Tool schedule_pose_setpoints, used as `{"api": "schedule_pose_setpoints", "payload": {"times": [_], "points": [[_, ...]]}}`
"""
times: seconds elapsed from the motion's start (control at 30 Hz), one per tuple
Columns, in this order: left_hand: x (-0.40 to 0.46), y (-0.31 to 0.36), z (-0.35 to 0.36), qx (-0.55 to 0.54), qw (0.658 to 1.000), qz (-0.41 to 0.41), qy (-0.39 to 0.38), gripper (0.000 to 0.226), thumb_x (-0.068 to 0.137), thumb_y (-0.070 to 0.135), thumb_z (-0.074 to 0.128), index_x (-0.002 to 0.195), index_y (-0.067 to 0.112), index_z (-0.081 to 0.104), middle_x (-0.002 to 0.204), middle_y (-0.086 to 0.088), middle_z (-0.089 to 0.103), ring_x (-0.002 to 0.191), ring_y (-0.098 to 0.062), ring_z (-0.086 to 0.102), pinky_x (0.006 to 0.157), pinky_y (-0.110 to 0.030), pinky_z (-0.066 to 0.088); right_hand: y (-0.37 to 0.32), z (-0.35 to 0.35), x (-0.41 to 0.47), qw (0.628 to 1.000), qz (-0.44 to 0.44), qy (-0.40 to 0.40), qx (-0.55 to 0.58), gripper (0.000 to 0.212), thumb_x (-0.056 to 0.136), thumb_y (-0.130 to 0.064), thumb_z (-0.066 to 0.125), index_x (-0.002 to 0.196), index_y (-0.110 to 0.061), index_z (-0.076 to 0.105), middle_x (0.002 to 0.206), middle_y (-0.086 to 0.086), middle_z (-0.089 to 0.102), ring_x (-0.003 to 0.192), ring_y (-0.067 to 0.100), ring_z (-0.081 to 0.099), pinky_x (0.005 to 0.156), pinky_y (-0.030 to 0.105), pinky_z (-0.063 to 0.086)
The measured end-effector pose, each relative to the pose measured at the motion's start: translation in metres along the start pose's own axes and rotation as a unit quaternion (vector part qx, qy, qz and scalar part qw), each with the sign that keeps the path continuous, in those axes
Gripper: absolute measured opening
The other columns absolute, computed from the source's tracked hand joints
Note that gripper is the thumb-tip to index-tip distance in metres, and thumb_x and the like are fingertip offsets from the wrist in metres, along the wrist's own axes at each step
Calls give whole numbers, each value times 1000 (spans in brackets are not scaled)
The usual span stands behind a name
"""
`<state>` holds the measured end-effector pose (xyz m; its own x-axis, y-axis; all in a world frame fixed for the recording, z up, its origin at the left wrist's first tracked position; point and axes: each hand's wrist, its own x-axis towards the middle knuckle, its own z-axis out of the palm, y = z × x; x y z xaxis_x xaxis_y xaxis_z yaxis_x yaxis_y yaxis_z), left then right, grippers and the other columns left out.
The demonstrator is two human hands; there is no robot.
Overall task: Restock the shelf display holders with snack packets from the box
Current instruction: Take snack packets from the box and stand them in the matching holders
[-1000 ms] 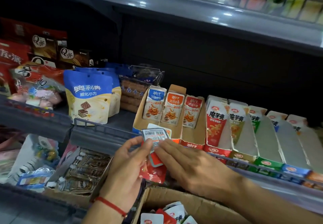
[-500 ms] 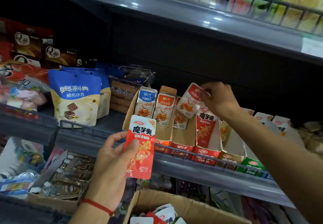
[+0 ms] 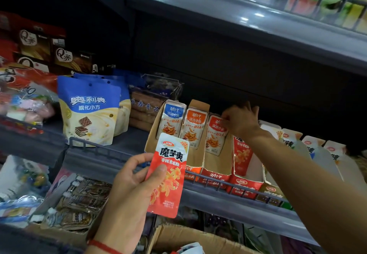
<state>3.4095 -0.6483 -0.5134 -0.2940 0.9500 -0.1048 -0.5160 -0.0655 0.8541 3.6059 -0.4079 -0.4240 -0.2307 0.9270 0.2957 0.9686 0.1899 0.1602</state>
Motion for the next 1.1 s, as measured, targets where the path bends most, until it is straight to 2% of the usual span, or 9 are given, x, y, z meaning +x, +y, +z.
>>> {"api": "schedule_pose_setpoints", "payload": {"times": [0.23, 0.37, 0.43, 0.5, 0.6, 0.73, 0.87, 1.0, 1.1], "points": [[-1, -3, 3, -4, 1000, -18, -22, 43, 76, 6, 73, 117, 16, 63, 96, -12, 79, 85, -31, 77, 75, -44, 58, 6, 5, -10, 991, -62, 115, -42, 20, 100, -34, 61, 115, -26, 70, 124, 3, 65, 136, 31, 38, 111, 51, 26], [-5, -3, 5, 1, 997, -43, -64, 54, 70, -4, 72, 119, 18, 65, 103, -15, 78, 93, -32, 76, 83, -48, 57, 2, 0, -45, 969, -89, 207, 104, 13, 98, -23, 63, 108, -21, 72, 113, 3, 69, 117, 28, 54, 97, 45, 41], [-7, -4, 5, 11, 995, -44, -87, 55, 70, -6, 72, 119, 20, 69, 107, -14, 77, 96, -32, 76, 83, -48, 57, -3, -8, -81, 951, -104, 177, 230, 16, 100, -26, 61, 113, -24, 69, 108, -8, 65, 102, 9, 60, 89, 32, 52], [-9, -7, 7, 24, 993, -42, -106, 54, 72, -7, 72, 117, 22, 73, 109, -14, 77, 98, -31, 75, 79, -45, 59, -8, -17, -120, 928, -107, 87, 347, 20, 101, -33, 60, 120, -30, 62, 102, -21, 60, 93, -2, 61, 74, 16, 54], [-14, -13, 13, 57, 991, -20, -121, 45, 70, 1, 76, 110, 21, 77, 109, -14, 77, 98, -30, 75, 74, -38, 64, -3, -19, -167, 862, -82, -35, 499, 30, 96, -30, 68, 125, -25, 61, 92, -10, 71, 87, 4, 69, 69, 25, 60], [-21, -28, 20, 56, 995, 13, -79, 42, 70, 3, 77, 111, 15, 74, 108, -15, 77, 95, -28, 76, 67, -31, 63, 16, -8, -212, 814, 1, -3, 581, 16, 93, -18, 73, 107, -22, 69, 81, 3, 76, 79, 17, 75, 74, 46, 62], [-42, -52, 46, 138, 987, 40, -69, 39, 74, 14, 85, 111, 13, 71, 104, -11, 79, 98, -27, 76, 80, -36, 61, 30, 12, -251, 733, 103, 52, 670, 11, 92, -16, 75, 100, -18, 68, 82, 4, 78, 80, 23, 76, 76, 54, 62], [-47, -61, 79, 228, 970, 71, -48, 29, 85, 6, 75, 111, 16, 69, 99, -4, 80, 94, -21, 77, 88, -41, 57, 53, 29, -271, 676, 151, 65, 718, 14, 89, -13, 77, 100, -16, 68, 83, 3, 78, 78, 25, 76, 67, 35, 62], [-43, -53, 99, 312, 944, 67, -79, 29, 84, 5, 78, 109, 17, 67, 100, -3, 79, 92, -17, 76, 87, -42, 60, 66, 34, -279, 689, 136, 58, 710, 15, 94, -11, 72, 105, -21, 68, 83, -1, 79, 69, 24, 73, 60, 32, 57]]}}
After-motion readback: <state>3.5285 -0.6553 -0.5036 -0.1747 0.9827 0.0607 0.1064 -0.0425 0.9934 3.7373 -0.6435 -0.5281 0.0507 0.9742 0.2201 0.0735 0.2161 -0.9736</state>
